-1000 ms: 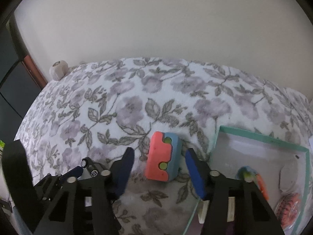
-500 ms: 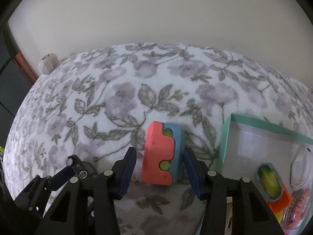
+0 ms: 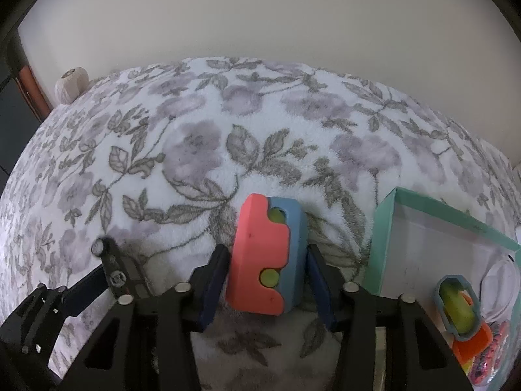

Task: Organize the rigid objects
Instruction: 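Grasp the black toy car with the left tool while the right tool grasps the pink-blue block, then carry the black car with the left tool and pink-blue block with the right tool into the tray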

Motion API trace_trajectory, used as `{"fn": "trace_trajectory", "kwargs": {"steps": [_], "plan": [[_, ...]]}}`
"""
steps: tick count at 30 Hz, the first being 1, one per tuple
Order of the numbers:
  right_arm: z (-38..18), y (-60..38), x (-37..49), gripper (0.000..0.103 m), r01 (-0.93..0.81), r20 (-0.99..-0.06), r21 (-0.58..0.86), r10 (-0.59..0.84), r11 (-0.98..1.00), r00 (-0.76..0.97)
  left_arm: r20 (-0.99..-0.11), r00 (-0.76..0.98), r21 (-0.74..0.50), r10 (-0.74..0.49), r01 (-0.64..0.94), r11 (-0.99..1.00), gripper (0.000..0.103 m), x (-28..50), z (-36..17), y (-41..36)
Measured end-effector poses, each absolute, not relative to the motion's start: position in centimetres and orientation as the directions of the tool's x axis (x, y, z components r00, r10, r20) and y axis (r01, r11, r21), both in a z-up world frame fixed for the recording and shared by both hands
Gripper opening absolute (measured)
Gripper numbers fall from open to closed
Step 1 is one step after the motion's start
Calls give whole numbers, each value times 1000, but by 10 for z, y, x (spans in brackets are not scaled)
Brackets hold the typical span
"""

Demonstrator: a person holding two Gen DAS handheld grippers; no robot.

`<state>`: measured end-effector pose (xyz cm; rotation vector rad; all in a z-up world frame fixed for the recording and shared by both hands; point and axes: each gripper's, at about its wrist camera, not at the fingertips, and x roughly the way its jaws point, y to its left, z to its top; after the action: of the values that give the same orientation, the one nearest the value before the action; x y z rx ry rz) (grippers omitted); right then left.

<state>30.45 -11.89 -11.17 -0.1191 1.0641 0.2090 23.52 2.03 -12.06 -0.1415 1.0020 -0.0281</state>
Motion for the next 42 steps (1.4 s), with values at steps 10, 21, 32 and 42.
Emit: {"fn": "trace_trajectory", "kwargs": {"steps": [10,21,32,42], "plan": [[-108,-114,296,47,-249,-878,-7,113,969,466,-837,538,-147,-101,-43,988,38,234,-118,20],[-77,-119,277,47,-228,-866,20,131,973,482,-843,528,-165,-101,-75,983,38,218,-102,36],[-13,-136,223,47,-171,-839,47,132,984,528,-794,587,-217,-157,-33,976,38,174,-29,32],[7,-207,155,47,2,-839,76,63,997,541,-803,546,-212,-238,111,971,38,124,-6,-37]]}}
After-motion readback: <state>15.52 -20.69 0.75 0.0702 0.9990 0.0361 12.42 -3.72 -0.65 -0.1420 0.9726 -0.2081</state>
